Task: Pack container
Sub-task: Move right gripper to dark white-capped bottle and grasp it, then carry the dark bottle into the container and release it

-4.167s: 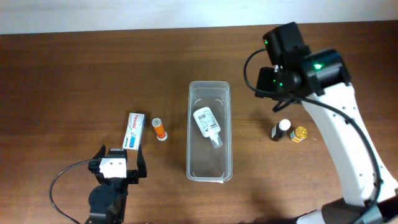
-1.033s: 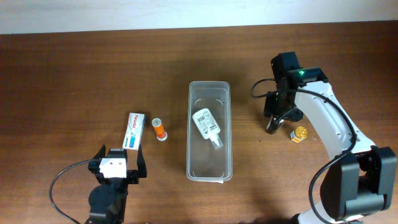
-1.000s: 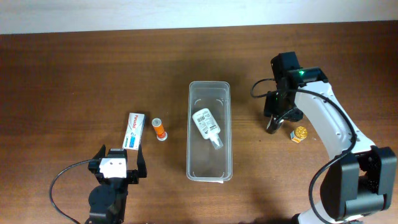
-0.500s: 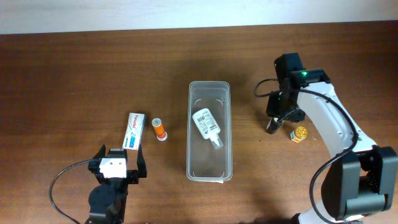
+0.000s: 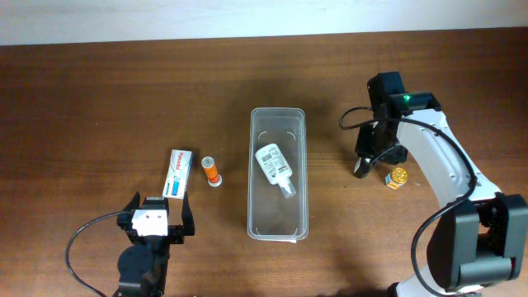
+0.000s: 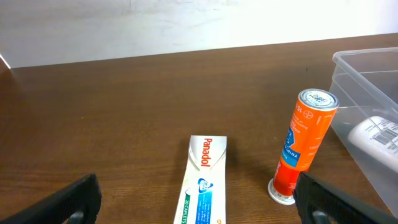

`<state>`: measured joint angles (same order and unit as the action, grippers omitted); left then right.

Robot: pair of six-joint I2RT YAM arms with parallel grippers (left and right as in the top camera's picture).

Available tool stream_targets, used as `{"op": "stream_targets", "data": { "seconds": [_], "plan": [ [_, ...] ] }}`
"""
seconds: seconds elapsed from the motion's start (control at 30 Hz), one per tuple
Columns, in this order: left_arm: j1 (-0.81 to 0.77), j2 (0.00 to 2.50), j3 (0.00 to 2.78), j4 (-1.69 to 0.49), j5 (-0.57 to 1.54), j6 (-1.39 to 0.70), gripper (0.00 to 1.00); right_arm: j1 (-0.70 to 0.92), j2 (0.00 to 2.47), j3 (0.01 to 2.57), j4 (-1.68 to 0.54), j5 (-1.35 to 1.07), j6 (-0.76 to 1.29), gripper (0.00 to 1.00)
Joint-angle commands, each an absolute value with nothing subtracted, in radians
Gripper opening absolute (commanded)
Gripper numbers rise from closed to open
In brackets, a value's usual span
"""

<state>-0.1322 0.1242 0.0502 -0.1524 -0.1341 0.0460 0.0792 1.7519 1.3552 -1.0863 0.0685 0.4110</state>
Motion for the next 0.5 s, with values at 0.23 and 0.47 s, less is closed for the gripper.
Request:
{"op": "stream_targets", "data": {
  "seconds": [0.23, 0.47],
  "plan": [
    [-0.128, 0.117, 0.044, -0.149, -0.127, 0.062, 1.0, 0.078, 1.759, 1.344, -1.086, 0.027, 0.395, 0.33],
    [-0.128, 0.117, 0.044, -0.149, -0.127, 0.062, 0.99, 0.078, 1.758, 1.351, -1.081, 0.01, 0.369, 0.18]
  ]
}}
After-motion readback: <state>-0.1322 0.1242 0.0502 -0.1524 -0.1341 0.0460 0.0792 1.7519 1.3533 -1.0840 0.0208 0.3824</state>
